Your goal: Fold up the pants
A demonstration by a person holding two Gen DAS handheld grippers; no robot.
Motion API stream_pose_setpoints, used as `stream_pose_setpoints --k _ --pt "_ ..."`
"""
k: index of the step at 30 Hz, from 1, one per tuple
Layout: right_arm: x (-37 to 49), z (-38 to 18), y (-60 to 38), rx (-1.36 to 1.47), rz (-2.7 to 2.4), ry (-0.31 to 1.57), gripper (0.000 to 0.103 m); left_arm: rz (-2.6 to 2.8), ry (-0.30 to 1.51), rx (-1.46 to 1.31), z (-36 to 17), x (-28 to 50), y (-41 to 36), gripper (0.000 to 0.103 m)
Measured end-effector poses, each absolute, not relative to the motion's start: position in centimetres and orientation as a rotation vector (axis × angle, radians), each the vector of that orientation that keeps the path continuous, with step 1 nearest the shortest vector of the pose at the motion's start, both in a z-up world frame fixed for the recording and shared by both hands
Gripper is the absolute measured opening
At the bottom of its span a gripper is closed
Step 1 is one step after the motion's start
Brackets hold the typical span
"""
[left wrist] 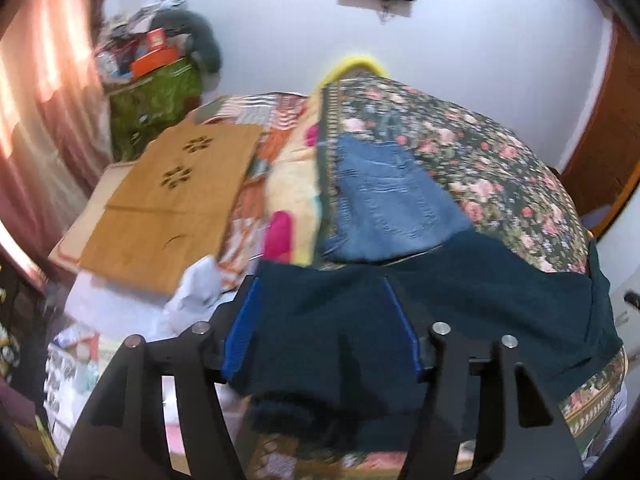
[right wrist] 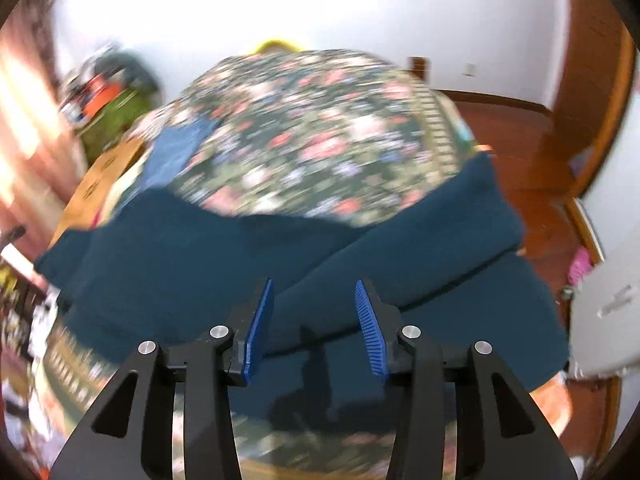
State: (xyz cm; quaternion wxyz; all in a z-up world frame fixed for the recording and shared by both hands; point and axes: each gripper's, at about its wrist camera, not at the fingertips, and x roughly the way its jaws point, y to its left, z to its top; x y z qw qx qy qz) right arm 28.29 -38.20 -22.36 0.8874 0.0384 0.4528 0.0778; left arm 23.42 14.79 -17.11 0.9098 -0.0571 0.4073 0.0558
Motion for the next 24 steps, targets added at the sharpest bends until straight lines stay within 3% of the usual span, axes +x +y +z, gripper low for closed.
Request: stream_pose_setpoints --k 4,13,20,24 --pt "33.0 -23.4 -41.6 0.098 0.046 0.966 0.039 0.051 0.872 -0.115 -18.1 27.2 11.3 0.071" --pt "41.5 -28.8 -44.1 0.201 -0.009 1.055 0.039 -0.020 1.020 -0.027 -24.1 33.8 4.3 0.072" --pt "42.7 -32.3 -45.2 0.227 0.002 1.080 0.039 -0.057 1.111 0.000 -28.0 34.7 1.5 0.072" --pt "41.6 -32.0 -46.3 0.231 -0.021 1.074 0.010 -0.029 1.114 -0.010 -28.1 34.5 1.2 0.072"
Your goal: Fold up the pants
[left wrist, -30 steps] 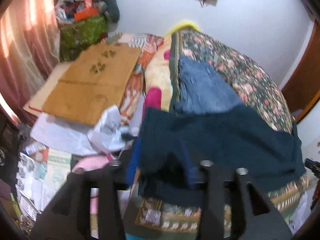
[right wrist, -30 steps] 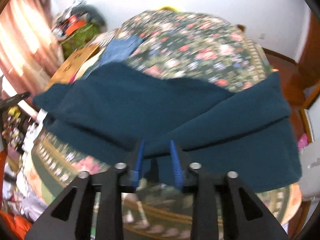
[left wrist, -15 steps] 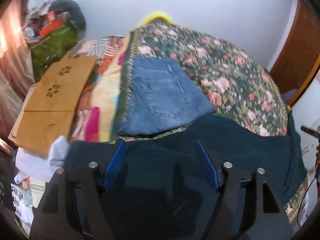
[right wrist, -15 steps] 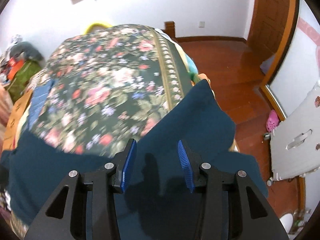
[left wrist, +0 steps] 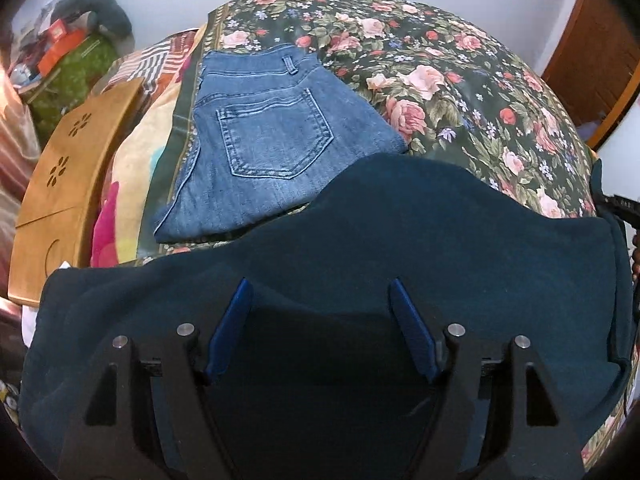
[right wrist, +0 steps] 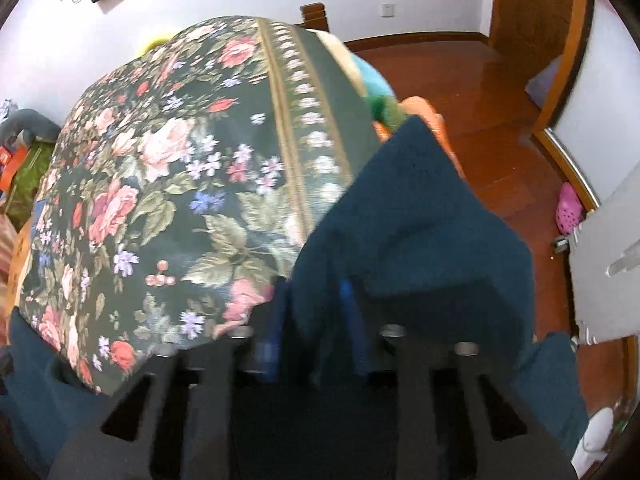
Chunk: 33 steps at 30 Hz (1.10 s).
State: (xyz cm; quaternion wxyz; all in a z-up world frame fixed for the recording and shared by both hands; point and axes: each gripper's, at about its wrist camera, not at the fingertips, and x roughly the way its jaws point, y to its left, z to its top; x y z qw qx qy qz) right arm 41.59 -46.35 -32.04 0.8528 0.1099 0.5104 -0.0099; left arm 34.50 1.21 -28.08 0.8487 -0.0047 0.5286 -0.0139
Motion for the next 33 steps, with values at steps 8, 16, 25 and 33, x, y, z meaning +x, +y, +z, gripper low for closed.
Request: stream_pose_setpoints --k 8,16,25,33 --pt "37.1 -27.4 -49.3 0.276 -0.002 0.954 0.008 -0.031 1.096 0.047 -25.8 32.3 -0.6 0.072" --pt "30.0 -23.0 -54.9 0.310 -0.030 0.850 0.008 -0.110 1.106 0.083 -24.4 29.8 -5.1 0.072" --pt "25.0 -32.4 -56.5 0.419 -0.104 1.035 0.010 -0.163 1.143 0.086 -26.0 27.4 -9.1 0.074" --pt "23.8 -28.1 -55.5 0.316 -0.191 1.008 0.018 -0.157 1.077 0.056 -23.9 26.3 -7.5 0.074"
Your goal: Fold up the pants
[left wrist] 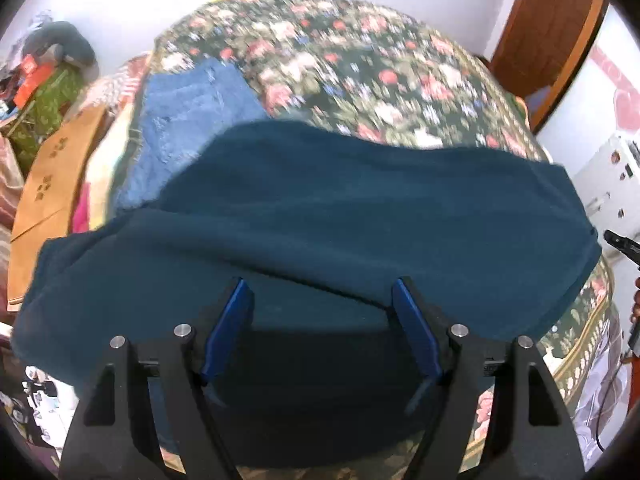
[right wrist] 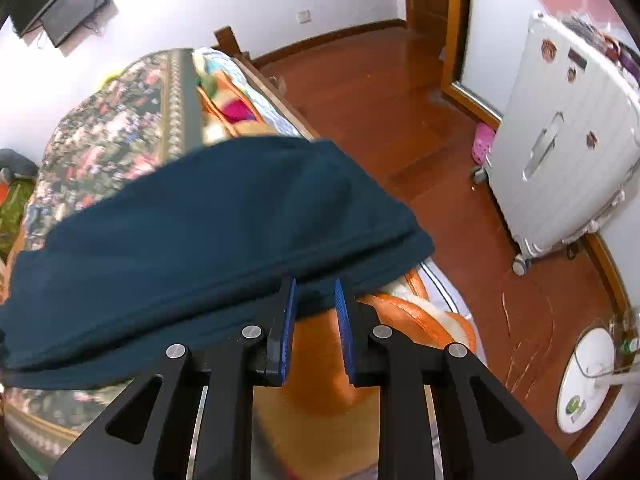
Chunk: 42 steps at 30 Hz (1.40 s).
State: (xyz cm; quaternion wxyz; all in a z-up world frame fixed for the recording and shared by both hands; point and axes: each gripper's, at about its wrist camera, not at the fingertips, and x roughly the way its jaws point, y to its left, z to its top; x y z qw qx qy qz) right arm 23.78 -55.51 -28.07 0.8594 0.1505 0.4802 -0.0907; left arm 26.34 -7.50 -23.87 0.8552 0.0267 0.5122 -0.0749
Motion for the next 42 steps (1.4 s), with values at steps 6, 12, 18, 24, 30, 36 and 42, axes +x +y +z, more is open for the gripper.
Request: stream_pose_setpoints --k 6,12,18,24,30,36,42 --pt "25.6 -21.2 -50.2 0.220 -0.055 0.875 0.036 -0.074 0.945 0.021 -19.8 25.8 -1.7 0.076" --pt "29.2 -18.1 -40.2 0.117 0.198 0.803 0.038 0.036 0.879 -0.010 -16.9 27.7 7.3 0.087" --pt "34.8 -19.8 -29.3 0.024 0.394 0.868 0.038 0.136 0.924 -0.075 -17.6 30.9 15.8 0.088" --pt "38.6 -23.2 -19.2 -0.065 0.576 0.963 0.038 0.195 1.057 -0.147 -22.9 34.0 21.4 0.088" --pt "41.8 -26.5 -11.8 -0.137 0.705 1.051 0.038 0.152 1.196 -0.241 -29.1 34.5 23.4 0.086" --pt "44.0 -29.8 -7.3 -0.170 0.767 1.145 0.038 0.083 1.243 -0.294 -32.2 32.8 22.6 0.060" --pt "43.4 -29.9 -6.9 -0.145 0.755 1.092 0.008 0.139 1.154 -0.197 -30.6 31.8 21.3 0.022"
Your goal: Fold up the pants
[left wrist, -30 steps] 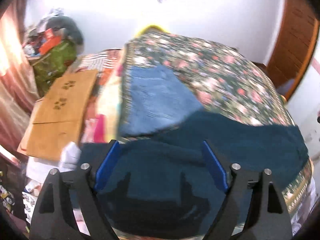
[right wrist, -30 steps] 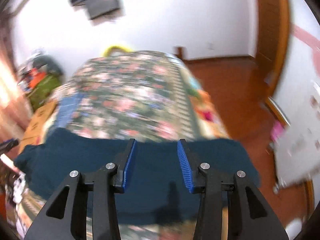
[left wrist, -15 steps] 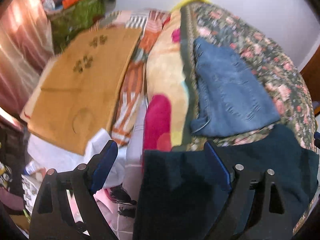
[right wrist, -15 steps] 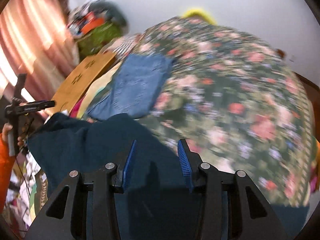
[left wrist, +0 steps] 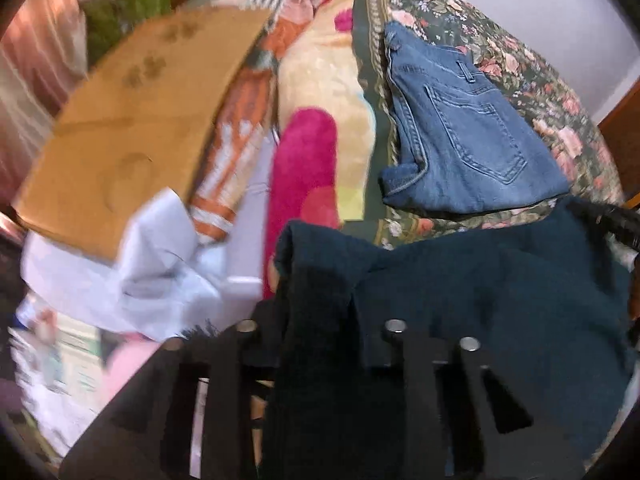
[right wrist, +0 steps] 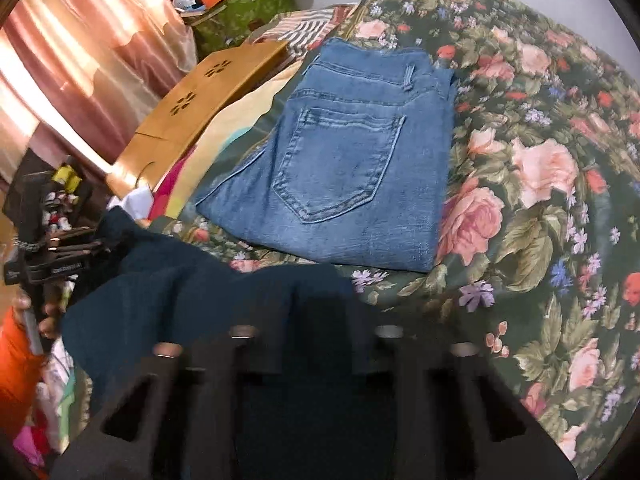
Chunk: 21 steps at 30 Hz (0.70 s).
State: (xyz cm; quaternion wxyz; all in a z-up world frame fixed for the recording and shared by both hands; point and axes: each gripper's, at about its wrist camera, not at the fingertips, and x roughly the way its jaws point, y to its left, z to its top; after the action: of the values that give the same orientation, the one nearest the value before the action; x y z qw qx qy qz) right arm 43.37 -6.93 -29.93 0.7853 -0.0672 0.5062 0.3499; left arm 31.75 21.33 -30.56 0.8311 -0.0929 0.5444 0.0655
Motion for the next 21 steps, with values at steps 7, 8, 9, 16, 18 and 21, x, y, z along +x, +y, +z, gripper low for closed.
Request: stream_pose_setpoints --k 7,8,9,16,18,21 --pt "43.2 -28.6 -6.4 -0.198 0.680 1.055 0.007 0.198 1.107 -0.154 -29.3 33.1 22.6 0.024" --pt "43.1 -28.4 -6.2 -0.224 0.672 1.068 0.009 0.204 1.147 -0.136 -29.8 33.4 22.4 0.030" --pt "42.7 -28.1 -6.3 -0.246 0.658 1.075 0.012 0.205 1.170 -0.132 -29.8 33.4 22.3 0.035" --pt "37.0 -23.0 -10.7 -0.241 0.669 1.006 0.045 0.203 1.112 -0.185 -27.0 27.5 22.8 0.076" --pt "35.4 -22.3 -11.8 -0.230 0.666 1.004 0.045 0.190 1.148 -0.230 -27.4 25.2 23.1 0.076" --pt "32.4 -21.8 -13.4 -0.226 0.655 1.002 0.045 0.149 1.175 -0.257 -28.3 22.6 22.4 0.068"
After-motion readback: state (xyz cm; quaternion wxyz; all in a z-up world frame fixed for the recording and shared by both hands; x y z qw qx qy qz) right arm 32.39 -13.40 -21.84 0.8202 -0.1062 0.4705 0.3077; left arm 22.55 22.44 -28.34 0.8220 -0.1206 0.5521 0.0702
